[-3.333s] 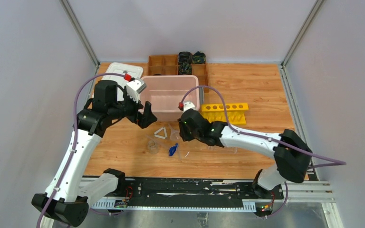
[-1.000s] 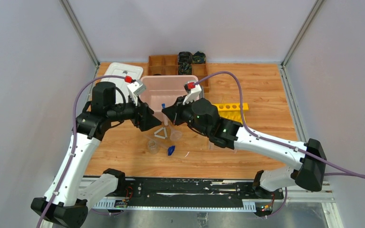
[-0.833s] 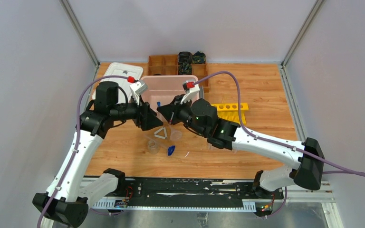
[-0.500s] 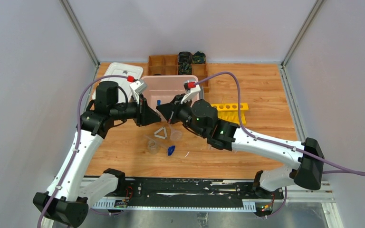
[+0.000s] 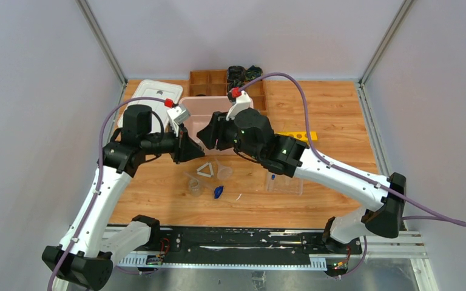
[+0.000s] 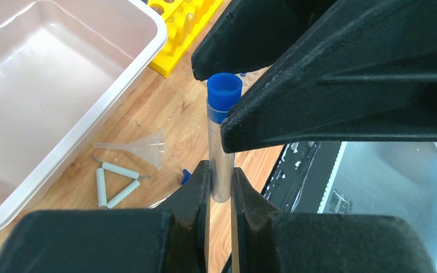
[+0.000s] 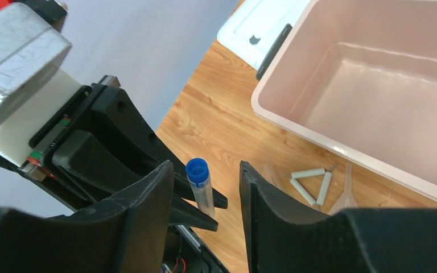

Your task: Organize the chemistry lab equipment

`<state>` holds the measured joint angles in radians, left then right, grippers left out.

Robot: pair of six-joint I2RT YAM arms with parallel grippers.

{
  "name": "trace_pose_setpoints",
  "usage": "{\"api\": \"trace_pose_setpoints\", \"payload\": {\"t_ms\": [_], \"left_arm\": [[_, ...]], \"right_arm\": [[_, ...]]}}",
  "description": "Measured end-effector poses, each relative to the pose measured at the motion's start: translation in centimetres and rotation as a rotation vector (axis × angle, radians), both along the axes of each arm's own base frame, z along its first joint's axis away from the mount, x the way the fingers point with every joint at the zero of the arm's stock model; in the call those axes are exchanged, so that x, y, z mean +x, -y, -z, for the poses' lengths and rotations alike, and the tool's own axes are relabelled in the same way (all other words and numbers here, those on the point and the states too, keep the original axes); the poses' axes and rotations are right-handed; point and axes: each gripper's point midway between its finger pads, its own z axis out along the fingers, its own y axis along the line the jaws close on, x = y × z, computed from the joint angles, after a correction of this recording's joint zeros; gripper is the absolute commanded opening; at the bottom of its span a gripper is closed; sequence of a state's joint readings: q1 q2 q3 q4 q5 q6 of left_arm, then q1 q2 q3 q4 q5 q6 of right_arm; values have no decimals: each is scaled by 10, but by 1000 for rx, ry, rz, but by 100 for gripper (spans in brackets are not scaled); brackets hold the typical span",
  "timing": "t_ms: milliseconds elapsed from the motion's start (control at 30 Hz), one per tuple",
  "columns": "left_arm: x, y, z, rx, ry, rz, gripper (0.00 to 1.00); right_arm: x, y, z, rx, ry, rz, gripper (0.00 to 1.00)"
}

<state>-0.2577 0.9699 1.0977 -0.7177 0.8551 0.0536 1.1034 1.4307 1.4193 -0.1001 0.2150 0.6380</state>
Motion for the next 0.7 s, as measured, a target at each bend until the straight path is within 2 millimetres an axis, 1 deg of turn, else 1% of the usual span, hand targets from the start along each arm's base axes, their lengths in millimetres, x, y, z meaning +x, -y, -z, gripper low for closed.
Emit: {"api": "trace_pose_setpoints", "payload": {"t_ms": [100,300,367,433,467,533,567,600,633,700], "left_arm": [[-1,0,0,3,7,7,0],[-3,-1,0,6,15,14,0],[-4,-1,1,8,10,15,0],[-4,-1,1,8,9,15,5],[-5,-1,1,8,7,16,13],[-5,-1,1,8,3,17,50],[-5,-1,1,9,7,17,72],[-5,-1,1,8,6,17,92],[-5,-1,1,6,-4,10,99],[-5,-2,2,9,-5,6,100]], "right_arm": [[-2,-1,5,-29,-24,-27,45],[-8,-10,20,-83,-69,-86,36],[-9,-11,23,-92,-79,-98,28],[-10,-11,24,-96,-85,-107,16],[-11,-11,24,-97,-83,-113,12],[-11,-11,24,-101,-81,-118,6],[-11,-10,24,-103,-78,-118,2],[-11,-9,24,-106,-74,-116,0],[-10,-7,24,-114,-70,-111,0],[-8,5,27,-136,-57,-84,0]]}}
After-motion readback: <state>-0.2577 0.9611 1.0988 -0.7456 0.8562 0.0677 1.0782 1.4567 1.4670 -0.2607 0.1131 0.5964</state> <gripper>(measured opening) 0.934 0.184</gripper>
